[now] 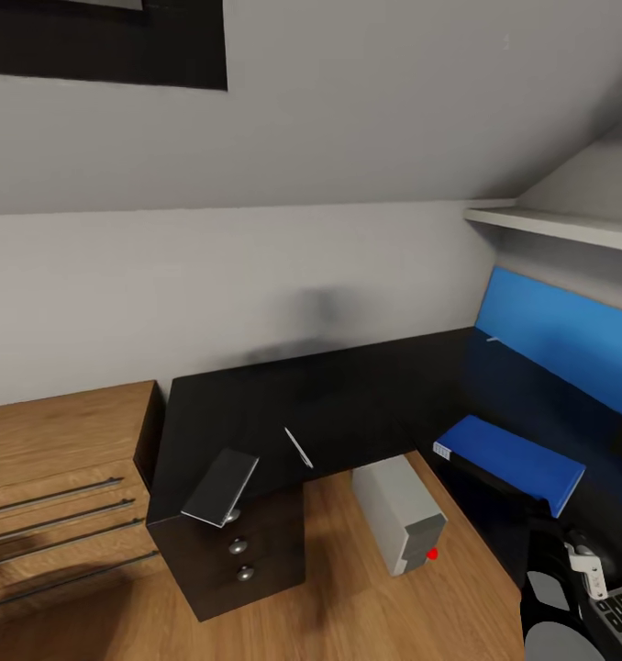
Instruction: In the bedroom, organize the workspace by keeping the computer under the desk, ensuring the monitor is on the desk, placing the keyboard on the desk next to the monitor, placing the mouse on the desk next to the keyboard, moving the folder from the swivel chair onto the desk next to the mouse, stacking the notebook on top of the folder with the pen on top of the notebook, and positioning the swivel chair next to the desk.
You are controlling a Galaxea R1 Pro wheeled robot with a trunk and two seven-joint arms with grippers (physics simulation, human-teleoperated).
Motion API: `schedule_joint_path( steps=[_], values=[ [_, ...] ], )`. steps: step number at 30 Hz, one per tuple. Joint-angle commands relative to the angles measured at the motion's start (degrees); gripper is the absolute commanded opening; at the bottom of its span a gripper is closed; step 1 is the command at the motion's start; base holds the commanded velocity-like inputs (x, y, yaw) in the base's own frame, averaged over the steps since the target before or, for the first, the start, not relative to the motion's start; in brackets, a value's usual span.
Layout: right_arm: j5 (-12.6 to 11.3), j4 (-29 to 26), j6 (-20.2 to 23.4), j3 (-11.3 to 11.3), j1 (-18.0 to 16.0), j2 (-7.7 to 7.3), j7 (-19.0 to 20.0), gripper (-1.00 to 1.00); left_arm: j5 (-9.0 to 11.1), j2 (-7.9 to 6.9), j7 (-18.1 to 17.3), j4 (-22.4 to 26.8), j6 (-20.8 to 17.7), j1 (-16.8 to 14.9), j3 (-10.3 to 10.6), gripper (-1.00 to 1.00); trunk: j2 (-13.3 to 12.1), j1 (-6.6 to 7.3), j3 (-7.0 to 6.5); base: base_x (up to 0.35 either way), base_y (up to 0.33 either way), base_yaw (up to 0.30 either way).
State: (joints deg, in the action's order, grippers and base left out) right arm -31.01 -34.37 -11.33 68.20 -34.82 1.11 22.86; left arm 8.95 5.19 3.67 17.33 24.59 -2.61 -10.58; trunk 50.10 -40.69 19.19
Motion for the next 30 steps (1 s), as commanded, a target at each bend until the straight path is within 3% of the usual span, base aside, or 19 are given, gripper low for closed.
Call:
schedule_joint_path(
  steps=[1, 8, 12, 18, 26, 30],
  values=[
    [-0.54, 0.0, 0.17, 0.27, -0.08, 0.03, 0.52, -1.0, 0.45, 0.0, 0.12, -0.02, 0.19, -0.03, 0.21, 1.0, 0.47, -0.23, 0.25, 0.0, 0.0, 0.0],
    [-0.64, 0.0, 0.04, 0.43, -0.08, 0.11, 0.51, -1.0, 0.45, 0.0, 0.18, -0.02, 0.2, -0.03, 0.22, 1.0, 3.28, -1.77, 1.51, 0.0, 0.0, 0.0],
    [-2.38, 0.0, 0.0, 0.4, -0.08, 0.05, 0.51, -1.0, 0.45, 0.0, 0.19, -0.02, 0.2, -0.03, 0.26, 1.0, 4.88, -2.65, 2.23, 0.0, 0.0, 0.0],
    [-3.01, 0.0, -0.01, 0.36, -0.08, 0.03, 0.51, -1.0, 0.45, 0.0, 0.19, -0.02, 0.2, -0.03, 0.21, 1.0, 7.29, -3.97, 3.31, 0.0, 0.0, 0.0],
    [-3.14, 0.0, -0.01, 0.43, -0.08, 0.03, 0.46, -1.0, 0.45, -0.02, 0.19, -0.02, 0.2, -0.03, 0.28, 1.0, 7.29, -3.97, 3.31, 0.0, 0.0, 0.0],
    [-3.18, 0.0, -0.01, 0.44, -0.08, 0.03, 0.43, -1.0, 0.45, -0.08, 0.19, -0.02, 0.15, -0.03, 0.36, 1.0, 8.89, -4.84, 4.02, 0.0, 0.0, 0.0]
  ],
)
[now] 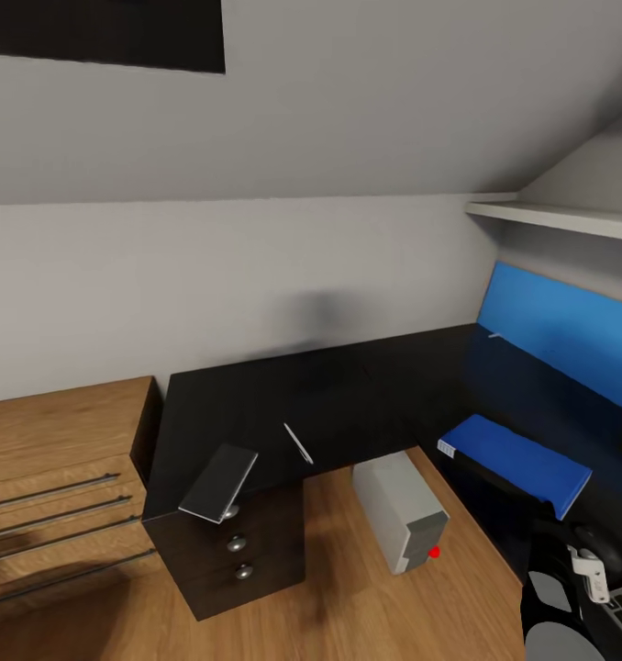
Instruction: In the bedroom, organize the workspace by keeping the computer under the desk, ensuring the monitor is on the desk, placing the keyboard on the desk next to the monitor, placing the mouse on the desk next to the keyboard, moving the folder from the swivel chair onto the desk next to the mouse, stacking the notebook on top of the folder with the pen on top of the notebook, and positioning the swivel chair next to the desk.
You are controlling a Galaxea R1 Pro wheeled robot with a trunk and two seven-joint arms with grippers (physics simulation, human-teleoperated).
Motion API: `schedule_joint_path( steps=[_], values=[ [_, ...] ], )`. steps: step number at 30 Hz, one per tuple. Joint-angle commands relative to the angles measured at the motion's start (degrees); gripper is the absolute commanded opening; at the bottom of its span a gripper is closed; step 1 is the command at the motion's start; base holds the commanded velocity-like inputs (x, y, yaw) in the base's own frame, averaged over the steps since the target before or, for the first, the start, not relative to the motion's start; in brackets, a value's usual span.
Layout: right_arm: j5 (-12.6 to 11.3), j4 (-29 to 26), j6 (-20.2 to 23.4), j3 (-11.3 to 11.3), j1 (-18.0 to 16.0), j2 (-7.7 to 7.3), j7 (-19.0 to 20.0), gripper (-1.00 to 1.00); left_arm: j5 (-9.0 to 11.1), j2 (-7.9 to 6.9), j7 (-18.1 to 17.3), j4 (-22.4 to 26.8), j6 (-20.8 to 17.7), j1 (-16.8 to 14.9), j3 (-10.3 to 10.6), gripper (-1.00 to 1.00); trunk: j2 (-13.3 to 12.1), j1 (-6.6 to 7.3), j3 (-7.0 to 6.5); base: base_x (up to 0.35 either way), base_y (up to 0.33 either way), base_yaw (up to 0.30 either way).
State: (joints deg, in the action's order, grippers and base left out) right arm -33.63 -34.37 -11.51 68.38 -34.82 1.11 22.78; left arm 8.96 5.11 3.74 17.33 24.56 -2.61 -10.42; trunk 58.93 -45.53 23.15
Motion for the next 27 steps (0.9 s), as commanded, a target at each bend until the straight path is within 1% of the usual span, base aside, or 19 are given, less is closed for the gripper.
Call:
schedule_joint_path(
  steps=[1, 6, 17, 22, 27],
  values=[
    [-0.56, 0.0, 0.17, 0.26, -0.09, 0.03, 0.51, -1.0, 0.45, -0.01, 0.12, -0.02, 0.16, -0.03, 0.21, 1.0, 0.46, -0.23, 0.25, 0.0, 0.0, 0.0],
    [-0.56, 0.0, 0.17, 0.26, -0.1, 0.03, 0.2, -1.0, 0.51, -0.01, 0.12, -0.02, 0.14, -0.03, 0.22, 1.0, 2.46, -1.33, 1.14, 0.0, 0.0, 0.0],
    [-0.82, 0.0, 0.17, 0.25, -0.08, -0.05, 0.07, -1.0, 0.44, 0.0, -0.51, -0.02, 0.1, -0.03, 0.28, 1.0, 2.46, -1.33, 1.14, 0.005, 0.0, 0.0],
    [-0.84, 0.0, 0.17, 0.24, -0.08, -0.05, 0.07, -1.0, 0.44, -0.07, -0.54, -0.02, 0.12, -0.03, 0.29, 1.0, 2.46, -1.33, 1.14, 0.178, 0.0, 0.0],
    [-0.84, 0.0, 0.17, 0.25, -0.08, -0.08, 0.07, -1.0, 0.44, -0.1, -0.35, -0.02, 0.21, -0.03, 0.24, 1.0, 2.46, -1.33, 1.14, 0.04, 0.0, 0.0]
  ],
)
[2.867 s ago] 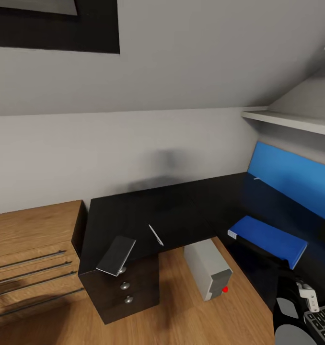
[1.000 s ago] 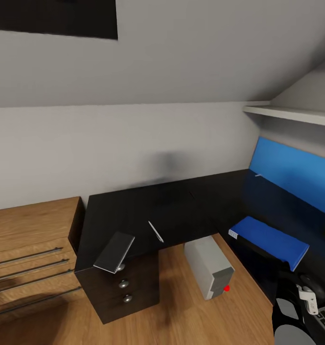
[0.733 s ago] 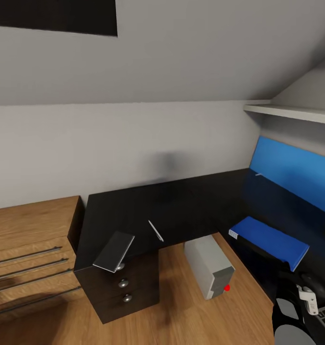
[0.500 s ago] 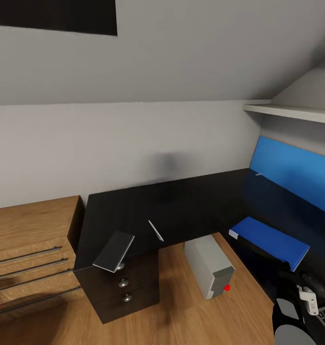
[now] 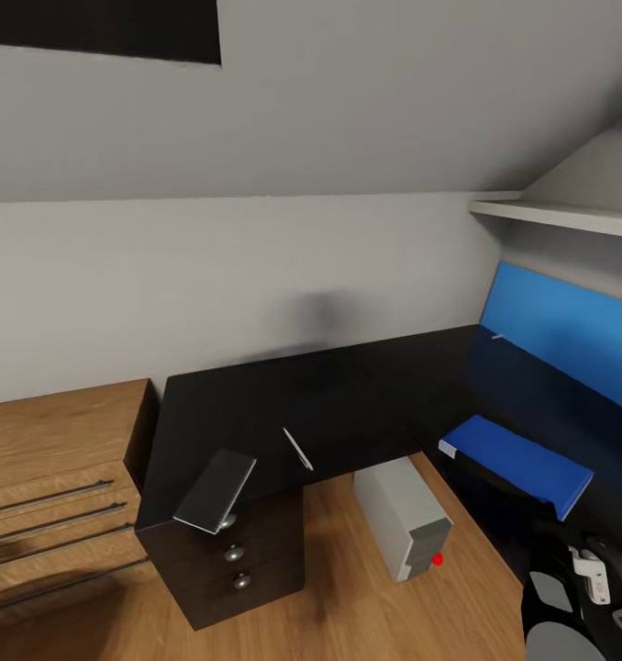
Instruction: In the bedroom, organize the workspace by keeping the computer under the desk, ensuring the monitor is on the desk, placing the keyboard on the desk next to the monitor, placing the mouse on the desk next to the keyboard, moving the folder from the swivel chair onto the desk next to the mouse, stacking the notebook on top of the folder with the pen on top of the notebook, and positioning the swivel chair next to the desk.
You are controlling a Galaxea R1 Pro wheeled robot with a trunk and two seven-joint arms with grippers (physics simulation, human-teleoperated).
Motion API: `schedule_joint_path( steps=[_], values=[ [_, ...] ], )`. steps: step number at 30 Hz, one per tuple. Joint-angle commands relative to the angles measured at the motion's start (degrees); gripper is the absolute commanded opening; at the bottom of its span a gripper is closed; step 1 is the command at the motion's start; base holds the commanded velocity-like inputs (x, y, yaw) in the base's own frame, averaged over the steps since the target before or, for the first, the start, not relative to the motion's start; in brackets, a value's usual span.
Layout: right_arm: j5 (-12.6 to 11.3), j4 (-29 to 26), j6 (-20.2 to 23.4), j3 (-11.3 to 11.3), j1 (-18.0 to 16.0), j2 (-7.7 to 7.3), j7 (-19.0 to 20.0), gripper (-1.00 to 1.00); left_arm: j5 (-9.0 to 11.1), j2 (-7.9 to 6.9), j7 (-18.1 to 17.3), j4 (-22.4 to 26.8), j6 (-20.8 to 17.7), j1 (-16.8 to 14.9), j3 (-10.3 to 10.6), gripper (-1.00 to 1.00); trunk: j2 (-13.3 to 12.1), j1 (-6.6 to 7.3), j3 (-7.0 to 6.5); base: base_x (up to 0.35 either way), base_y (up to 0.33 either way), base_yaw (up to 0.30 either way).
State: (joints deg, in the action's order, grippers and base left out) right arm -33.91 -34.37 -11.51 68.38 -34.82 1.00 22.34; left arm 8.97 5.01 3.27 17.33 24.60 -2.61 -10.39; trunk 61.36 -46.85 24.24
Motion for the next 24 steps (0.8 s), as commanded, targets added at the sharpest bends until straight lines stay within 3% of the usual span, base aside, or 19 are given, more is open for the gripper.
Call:
schedule_joint_path(
  steps=[1, 8, 13, 24],
  values=[
    [-0.57, 0.0, 0.17, 0.26, -0.08, 0.03, 0.51, -1.0, 0.43, 0.0, 0.2, -0.02, 0.18, -0.03, 0.2, 1.0, 0.04, 0.0, 0.06, 0.007, 0.0, 0.0],
    [-0.63, -0.08, 0.17, 0.19, -0.08, -0.07, -0.26, -1.0, 0.49, 0.08, 0.64, -0.02, 0.1, -0.03, 0.27, 1.0, 0.04, 0.0, 0.06, 0.001, 0.0, 0.0],
    [-0.63, -0.08, 0.17, 0.22, -0.08, -0.07, -0.67, -1.0, 0.52, 0.08, 0.68, -0.02, 0.1, -0.03, 0.28, 1.0, 2.05, -1.1, 0.96, 0.0, 0.0, 0.0],
    [-0.72, -0.01, 0.41, 0.18, -0.08, 0.12, -0.37, -1.0, 0.52, -0.01, 0.51, -0.02, 0.18, -0.03, 0.2, 1.0, 2.05, -1.1, 1.28, 0.0, 0.0, -0.078]
  ],
)
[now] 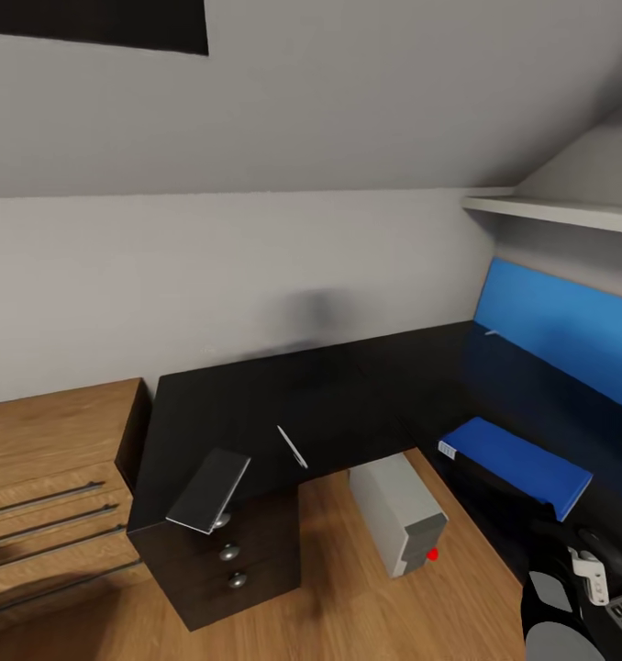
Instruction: In the bedroom, organize the workspace by keeping the computer under the desk, ensuring the monitor is on the desk, placing the keyboard on the desk next to the monitor, placing the mouse on the desk next to the keyboard, moving the folder from the swivel chair onto the desk next to the mouse, stacking the notebook on top of the folder with the pen on top of the notebook, and positioning the swivel chair next to the desk.
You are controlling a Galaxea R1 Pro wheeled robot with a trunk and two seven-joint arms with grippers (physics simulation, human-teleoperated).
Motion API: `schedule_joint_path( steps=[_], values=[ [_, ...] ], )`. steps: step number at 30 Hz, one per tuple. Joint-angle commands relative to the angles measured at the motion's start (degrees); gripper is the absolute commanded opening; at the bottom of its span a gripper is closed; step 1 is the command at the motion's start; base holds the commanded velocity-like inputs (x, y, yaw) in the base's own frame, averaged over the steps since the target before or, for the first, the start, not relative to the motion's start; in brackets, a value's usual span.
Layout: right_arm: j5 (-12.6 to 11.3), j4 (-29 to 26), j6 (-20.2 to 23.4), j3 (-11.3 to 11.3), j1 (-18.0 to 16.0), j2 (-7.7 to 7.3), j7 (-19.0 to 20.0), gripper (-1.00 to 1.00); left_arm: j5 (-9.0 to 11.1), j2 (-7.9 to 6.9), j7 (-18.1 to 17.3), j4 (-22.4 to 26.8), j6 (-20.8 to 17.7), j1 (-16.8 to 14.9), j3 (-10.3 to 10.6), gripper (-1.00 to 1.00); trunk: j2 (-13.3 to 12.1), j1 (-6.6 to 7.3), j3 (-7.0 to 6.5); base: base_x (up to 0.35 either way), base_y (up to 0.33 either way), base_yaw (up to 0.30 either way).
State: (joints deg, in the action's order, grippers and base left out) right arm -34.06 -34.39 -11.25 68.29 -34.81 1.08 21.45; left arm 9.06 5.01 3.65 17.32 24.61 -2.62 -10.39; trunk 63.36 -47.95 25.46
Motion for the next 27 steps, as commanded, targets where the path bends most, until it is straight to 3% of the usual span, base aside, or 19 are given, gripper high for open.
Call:
schedule_joint_path(
  steps=[1, 18, 27],
  values=[
    [-0.57, 0.0, 0.17, 0.26, -0.1, 0.01, 0.52, -1.0, 0.43, 0.0, 0.11, -0.01, 0.18, -0.02, 0.2, 1.0, 0.04, 0.0, 0.1, 0.0, 0.0, -0.061],
    [-0.49, -0.07, 0.34, 0.1, -0.08, -0.25, 0.1, -1.0, 0.43, 0.0, -0.02, -0.01, 0.26, -0.02, 0.11, 1.0, 0.04, 0.0, 0.21, 0.0, 0.0, -0.006],
    [-0.4, -0.15, 0.31, -0.08, -0.08, -0.29, -1.95, -1.0, 0.43, -0.05, -0.05, -0.01, 0.27, -0.02, 0.11, 1.0, 0.04, 0.0, 0.21, 0.0, 0.0, 0.0]
  ],
)
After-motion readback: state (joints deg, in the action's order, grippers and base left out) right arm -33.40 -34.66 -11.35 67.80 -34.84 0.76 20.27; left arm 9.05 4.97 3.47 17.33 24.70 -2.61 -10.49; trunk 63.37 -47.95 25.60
